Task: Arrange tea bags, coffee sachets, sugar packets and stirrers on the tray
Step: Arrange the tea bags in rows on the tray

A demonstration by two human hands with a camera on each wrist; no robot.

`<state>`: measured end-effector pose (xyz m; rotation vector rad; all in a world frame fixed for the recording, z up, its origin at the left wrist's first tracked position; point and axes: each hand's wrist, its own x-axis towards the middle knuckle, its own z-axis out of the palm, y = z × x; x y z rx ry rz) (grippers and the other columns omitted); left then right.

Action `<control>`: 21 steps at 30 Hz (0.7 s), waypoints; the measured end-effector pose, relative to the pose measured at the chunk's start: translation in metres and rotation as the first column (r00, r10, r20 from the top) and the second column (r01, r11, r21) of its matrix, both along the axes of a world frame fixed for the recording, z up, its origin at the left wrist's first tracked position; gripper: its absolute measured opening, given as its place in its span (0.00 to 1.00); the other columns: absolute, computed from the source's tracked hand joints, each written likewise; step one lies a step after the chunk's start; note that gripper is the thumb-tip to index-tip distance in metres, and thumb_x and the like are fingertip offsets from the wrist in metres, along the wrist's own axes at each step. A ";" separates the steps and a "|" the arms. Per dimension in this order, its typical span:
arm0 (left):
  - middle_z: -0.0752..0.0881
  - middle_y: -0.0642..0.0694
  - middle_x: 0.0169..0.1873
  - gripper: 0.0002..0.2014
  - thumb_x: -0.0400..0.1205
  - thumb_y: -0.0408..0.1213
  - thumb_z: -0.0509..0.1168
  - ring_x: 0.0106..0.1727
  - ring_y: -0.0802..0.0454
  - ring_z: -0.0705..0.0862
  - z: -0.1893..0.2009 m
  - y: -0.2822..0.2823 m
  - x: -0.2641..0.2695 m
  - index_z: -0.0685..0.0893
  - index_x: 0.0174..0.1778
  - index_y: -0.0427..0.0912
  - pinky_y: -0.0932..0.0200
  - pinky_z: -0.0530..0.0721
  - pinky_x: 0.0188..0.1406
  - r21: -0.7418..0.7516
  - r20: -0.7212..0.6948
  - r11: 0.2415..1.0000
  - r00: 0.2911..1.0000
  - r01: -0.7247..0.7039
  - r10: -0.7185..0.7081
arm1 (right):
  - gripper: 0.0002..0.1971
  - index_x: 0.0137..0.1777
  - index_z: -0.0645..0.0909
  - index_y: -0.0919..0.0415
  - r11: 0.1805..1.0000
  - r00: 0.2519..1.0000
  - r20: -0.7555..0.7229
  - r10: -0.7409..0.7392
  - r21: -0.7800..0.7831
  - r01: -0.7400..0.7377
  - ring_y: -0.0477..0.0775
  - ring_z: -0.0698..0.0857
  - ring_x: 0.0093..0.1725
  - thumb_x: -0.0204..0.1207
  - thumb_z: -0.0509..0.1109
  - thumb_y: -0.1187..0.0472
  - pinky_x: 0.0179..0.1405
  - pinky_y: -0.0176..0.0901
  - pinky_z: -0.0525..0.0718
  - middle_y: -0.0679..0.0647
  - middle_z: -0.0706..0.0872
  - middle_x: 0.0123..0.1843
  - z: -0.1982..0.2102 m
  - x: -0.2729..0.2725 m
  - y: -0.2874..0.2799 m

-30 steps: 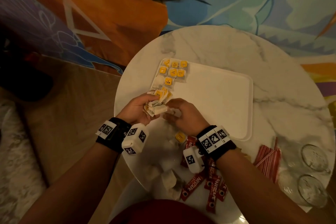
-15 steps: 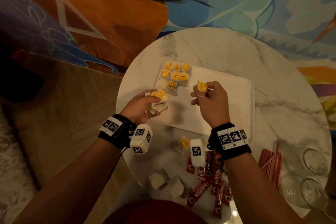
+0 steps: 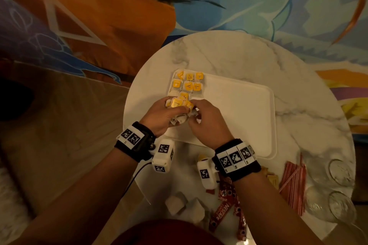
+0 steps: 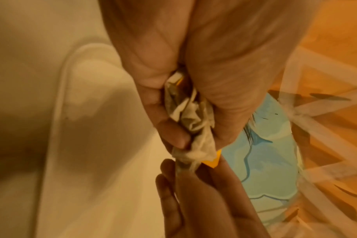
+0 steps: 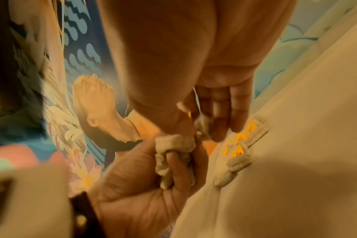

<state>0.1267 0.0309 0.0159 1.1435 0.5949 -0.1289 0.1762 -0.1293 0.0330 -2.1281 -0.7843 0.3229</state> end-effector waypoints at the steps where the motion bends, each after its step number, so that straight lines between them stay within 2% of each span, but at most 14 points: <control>1: 0.90 0.33 0.58 0.21 0.77 0.28 0.76 0.56 0.38 0.89 -0.001 0.003 0.001 0.84 0.66 0.34 0.48 0.89 0.51 0.012 0.012 1.000 1.000 0.004 -0.004 | 0.19 0.67 0.83 0.54 1.000 0.999 -0.040 0.023 0.017 -0.023 0.50 0.86 0.55 0.76 0.68 0.57 0.57 0.42 0.85 0.52 0.87 0.59 0.001 -0.001 -0.002; 3: 0.90 0.32 0.57 0.26 0.71 0.28 0.78 0.54 0.37 0.89 0.001 0.010 0.002 0.84 0.66 0.33 0.50 0.89 0.48 0.038 0.046 0.998 0.998 0.046 -0.048 | 0.16 0.66 0.86 0.52 0.999 0.992 -0.127 -0.004 0.052 0.011 0.45 0.86 0.57 0.79 0.70 0.55 0.60 0.39 0.83 0.48 0.89 0.59 0.004 0.000 -0.006; 6: 0.89 0.30 0.59 0.29 0.64 0.32 0.81 0.60 0.33 0.88 0.002 0.022 0.002 0.85 0.63 0.35 0.42 0.86 0.63 0.089 0.074 0.982 0.982 0.168 -0.175 | 0.13 0.64 0.87 0.52 0.987 0.973 -0.201 -0.115 0.090 0.135 0.41 0.87 0.58 0.81 0.73 0.54 0.61 0.37 0.82 0.46 0.89 0.60 0.004 0.008 -0.011; 8: 0.90 0.32 0.59 0.30 0.64 0.37 0.83 0.62 0.32 0.88 0.004 0.027 0.002 0.85 0.63 0.38 0.34 0.83 0.67 0.133 0.070 0.961 0.965 0.244 -0.254 | 0.14 0.64 0.86 0.51 0.985 0.948 -0.311 -0.071 0.126 0.115 0.44 0.90 0.55 0.80 0.75 0.56 0.58 0.40 0.85 0.48 0.91 0.58 0.003 0.011 -0.011; 10: 0.90 0.33 0.57 0.30 0.65 0.38 0.83 0.61 0.30 0.88 0.004 0.030 0.004 0.85 0.63 0.39 0.27 0.82 0.65 0.165 0.061 0.952 0.960 0.259 -0.272 | 0.11 0.60 0.87 0.52 0.983 0.922 -0.386 -0.014 0.162 0.083 0.50 0.92 0.50 0.79 0.76 0.59 0.55 0.47 0.89 0.50 0.93 0.51 0.000 0.010 -0.008; 12: 0.91 0.36 0.55 0.25 0.68 0.34 0.83 0.57 0.36 0.90 0.004 0.032 0.007 0.86 0.61 0.40 0.31 0.85 0.64 0.180 0.057 0.957 0.969 0.226 -0.240 | 0.07 0.55 0.89 0.55 0.981 0.922 -0.384 -0.057 0.152 0.124 0.53 0.92 0.45 0.78 0.76 0.61 0.53 0.55 0.90 0.51 0.93 0.46 -0.006 0.010 -0.006; 14: 0.91 0.36 0.55 0.18 0.74 0.30 0.79 0.55 0.39 0.90 0.001 0.033 0.010 0.86 0.60 0.41 0.36 0.87 0.60 0.147 0.050 0.970 0.978 0.194 -0.203 | 0.03 0.50 0.90 0.56 0.981 0.929 -0.348 -0.129 0.094 0.171 0.51 0.92 0.42 0.78 0.75 0.61 0.52 0.58 0.90 0.50 0.93 0.41 -0.014 0.015 -0.007; 17: 0.91 0.41 0.52 0.12 0.81 0.27 0.71 0.53 0.40 0.89 0.000 0.039 0.012 0.85 0.58 0.44 0.46 0.89 0.42 0.065 0.008 0.992 0.994 0.112 -0.113 | 0.04 0.46 0.91 0.53 0.961 0.908 -0.341 -0.242 0.042 0.272 0.46 0.92 0.41 0.79 0.75 0.56 0.49 0.51 0.88 0.47 0.94 0.38 -0.020 0.027 -0.010; 18: 0.91 0.42 0.51 0.12 0.82 0.26 0.68 0.53 0.40 0.89 -0.002 0.042 0.012 0.85 0.58 0.44 0.49 0.88 0.40 0.041 -0.008 0.997 0.997 0.071 -0.071 | 0.05 0.46 0.91 0.53 0.949 0.899 -0.335 -0.284 0.034 0.313 0.46 0.92 0.41 0.79 0.76 0.54 0.49 0.50 0.89 0.47 0.94 0.38 -0.021 0.032 -0.010; 21: 0.90 0.37 0.55 0.15 0.82 0.24 0.67 0.56 0.35 0.89 -0.010 0.049 0.012 0.84 0.64 0.37 0.47 0.88 0.44 -0.053 -0.052 0.997 0.997 -0.053 0.050 | 0.05 0.42 0.89 0.51 0.904 0.852 -0.345 -0.393 0.022 0.426 0.51 0.92 0.40 0.78 0.77 0.54 0.50 0.55 0.92 0.48 0.92 0.39 -0.023 0.046 -0.005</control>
